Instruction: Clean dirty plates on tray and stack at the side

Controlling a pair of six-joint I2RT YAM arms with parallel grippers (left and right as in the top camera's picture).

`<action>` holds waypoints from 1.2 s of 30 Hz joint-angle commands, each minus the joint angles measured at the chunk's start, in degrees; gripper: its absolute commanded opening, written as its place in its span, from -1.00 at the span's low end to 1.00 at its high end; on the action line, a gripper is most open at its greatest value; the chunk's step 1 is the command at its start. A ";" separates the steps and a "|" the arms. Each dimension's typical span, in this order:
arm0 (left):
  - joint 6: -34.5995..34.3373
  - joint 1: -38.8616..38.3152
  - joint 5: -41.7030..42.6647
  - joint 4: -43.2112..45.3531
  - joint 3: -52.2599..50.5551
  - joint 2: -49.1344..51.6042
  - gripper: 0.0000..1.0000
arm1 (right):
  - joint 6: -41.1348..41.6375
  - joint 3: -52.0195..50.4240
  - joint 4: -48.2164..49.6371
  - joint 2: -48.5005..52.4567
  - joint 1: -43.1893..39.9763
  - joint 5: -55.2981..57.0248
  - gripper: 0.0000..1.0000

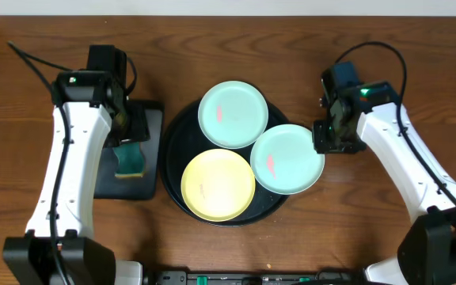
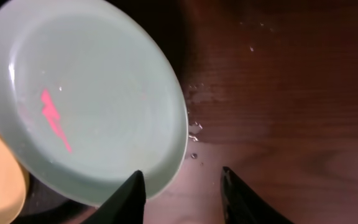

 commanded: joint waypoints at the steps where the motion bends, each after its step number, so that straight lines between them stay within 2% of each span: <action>1: 1.60 0.20 -0.31 0.11 -0.35 -0.22 0.48 | 0.55 -3.69 3.52 -0.46 -0.15 -0.52 -0.33; 3: 1.57 0.22 -0.96 0.85 -0.35 -0.22 0.48 | 0.55 -5.68 5.92 -0.46 -0.15 -0.33 -0.42; 9: 1.11 0.87 -2.64 2.91 -0.35 -0.22 0.57 | 0.52 -10.25 11.02 -0.42 -0.15 -0.31 -0.44; 14: 1.09 2.64 -2.64 3.06 -0.35 -0.22 0.57 | 0.55 -10.56 12.28 -0.42 -0.15 -0.31 -0.75; 25: 0.33 7.98 -1.14 4.22 -0.37 -0.15 0.58 | 0.76 -13.20 14.97 -0.35 -0.15 1.03 -0.67; 30: 1.84 7.98 -1.11 6.54 -0.42 -0.13 0.59 | 0.76 -14.53 17.33 -0.31 -0.15 1.01 -0.75; 32: 2.75 7.98 -1.11 7.10 -0.42 -0.11 0.67 | 0.76 -14.53 17.46 -0.33 -0.15 1.01 -0.84; 36: 4.55 8.17 -1.09 7.45 -0.46 0.28 0.72 | 1.18 -14.60 17.88 -0.31 -0.15 1.05 -0.83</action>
